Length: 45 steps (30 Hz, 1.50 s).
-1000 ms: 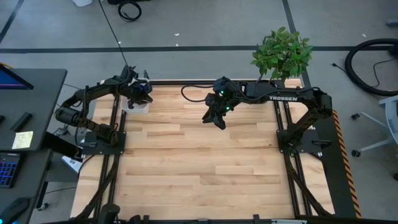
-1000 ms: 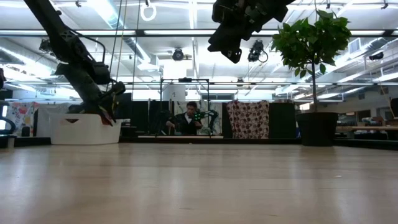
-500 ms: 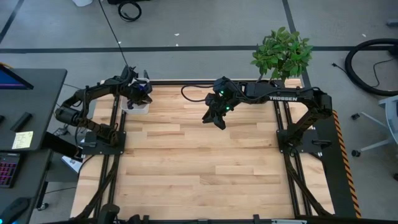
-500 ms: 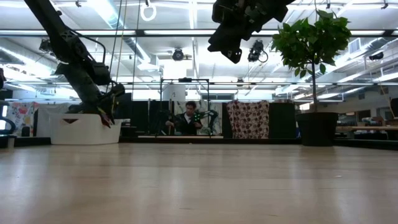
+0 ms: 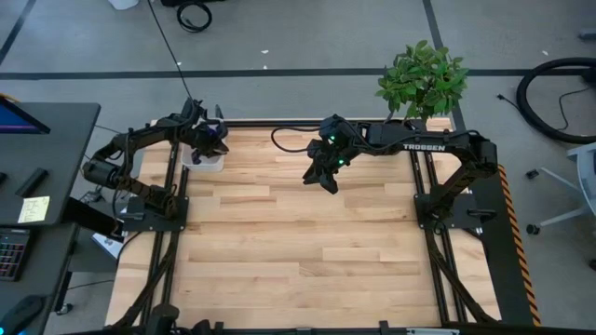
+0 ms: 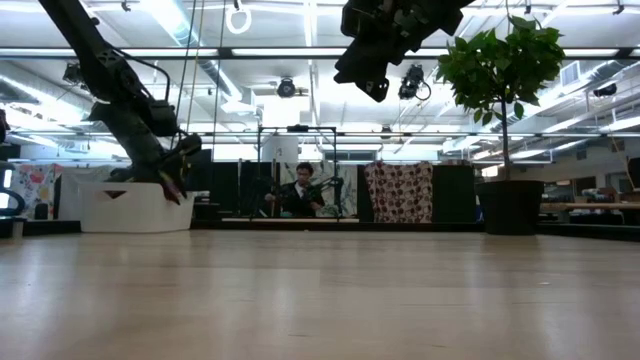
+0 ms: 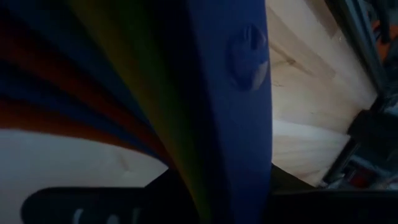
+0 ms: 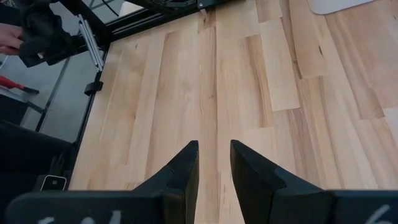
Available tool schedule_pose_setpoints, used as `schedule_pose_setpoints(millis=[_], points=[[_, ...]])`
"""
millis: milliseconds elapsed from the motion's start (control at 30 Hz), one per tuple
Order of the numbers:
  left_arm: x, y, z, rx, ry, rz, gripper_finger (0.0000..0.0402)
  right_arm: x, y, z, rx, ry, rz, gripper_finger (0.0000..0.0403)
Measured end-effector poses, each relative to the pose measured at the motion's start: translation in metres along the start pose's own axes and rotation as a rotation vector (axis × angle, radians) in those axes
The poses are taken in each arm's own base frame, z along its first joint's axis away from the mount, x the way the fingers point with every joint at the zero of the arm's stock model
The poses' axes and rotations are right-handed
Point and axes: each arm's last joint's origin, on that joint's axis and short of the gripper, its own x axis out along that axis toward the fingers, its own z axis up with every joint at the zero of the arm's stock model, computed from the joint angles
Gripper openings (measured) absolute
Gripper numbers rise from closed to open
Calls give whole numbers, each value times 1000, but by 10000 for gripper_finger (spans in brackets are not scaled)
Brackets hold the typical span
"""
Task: Nest measuring cups in basket
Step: Put the nested measuring cups into the white bin
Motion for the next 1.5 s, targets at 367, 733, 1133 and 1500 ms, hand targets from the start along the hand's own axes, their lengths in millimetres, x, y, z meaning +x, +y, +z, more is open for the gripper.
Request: schedule_pose_setpoints(millis=[367, 733, 1133, 1500], points=[[0, 1, -1, 60, 3, 10, 70, -1, -2, 0, 31, -3, -3, 96], [0, 1, 0, 68, -13, 24, 48, -2, -3, 0, 33, -3, 0, 96], [-5, 2, 3, 85, 74, -85, 48, -2, -3, 0, 32, -3, 0, 96], [-2, -2, 4, 46, 33, -85, 48, -2, -3, 0, 22, -3, 1, 96]])
